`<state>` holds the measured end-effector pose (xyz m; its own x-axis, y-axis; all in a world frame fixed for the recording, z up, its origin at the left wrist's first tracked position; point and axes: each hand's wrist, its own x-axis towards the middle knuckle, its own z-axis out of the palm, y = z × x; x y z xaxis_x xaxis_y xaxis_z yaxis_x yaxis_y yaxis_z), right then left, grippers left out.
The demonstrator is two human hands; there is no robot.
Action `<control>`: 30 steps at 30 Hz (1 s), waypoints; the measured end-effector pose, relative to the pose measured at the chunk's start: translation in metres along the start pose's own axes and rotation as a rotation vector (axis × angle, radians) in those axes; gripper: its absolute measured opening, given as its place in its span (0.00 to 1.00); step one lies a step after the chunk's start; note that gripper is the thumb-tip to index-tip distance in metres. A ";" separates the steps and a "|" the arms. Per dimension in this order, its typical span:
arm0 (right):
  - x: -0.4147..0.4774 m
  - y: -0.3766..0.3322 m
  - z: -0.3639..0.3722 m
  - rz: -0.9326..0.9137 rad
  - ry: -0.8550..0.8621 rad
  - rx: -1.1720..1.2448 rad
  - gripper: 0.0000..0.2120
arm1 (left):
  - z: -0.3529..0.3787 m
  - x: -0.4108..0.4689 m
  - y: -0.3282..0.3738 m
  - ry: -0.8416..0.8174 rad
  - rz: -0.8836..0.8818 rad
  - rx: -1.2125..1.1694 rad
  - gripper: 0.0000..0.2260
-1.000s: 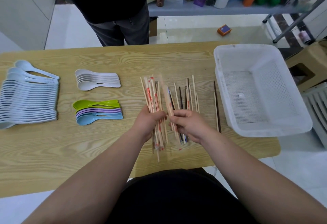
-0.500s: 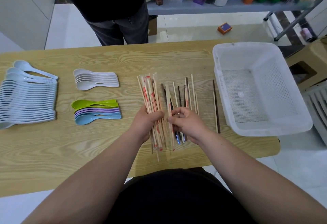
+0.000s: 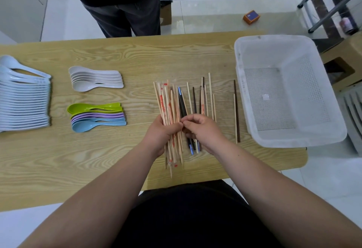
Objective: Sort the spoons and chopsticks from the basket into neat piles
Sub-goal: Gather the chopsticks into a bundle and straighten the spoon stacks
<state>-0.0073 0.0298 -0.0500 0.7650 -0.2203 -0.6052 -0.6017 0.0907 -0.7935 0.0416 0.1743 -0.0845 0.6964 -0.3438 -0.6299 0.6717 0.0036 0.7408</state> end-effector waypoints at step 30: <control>0.034 0.052 -0.071 0.077 0.390 -0.726 0.20 | -0.018 0.008 -0.006 0.133 -0.065 0.071 0.15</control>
<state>-0.0295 -0.0413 -0.1075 0.6615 -0.5726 -0.4843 -0.7499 -0.5011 -0.4318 0.0475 0.1884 -0.0983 0.6824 -0.2134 -0.6991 0.7005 -0.0824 0.7089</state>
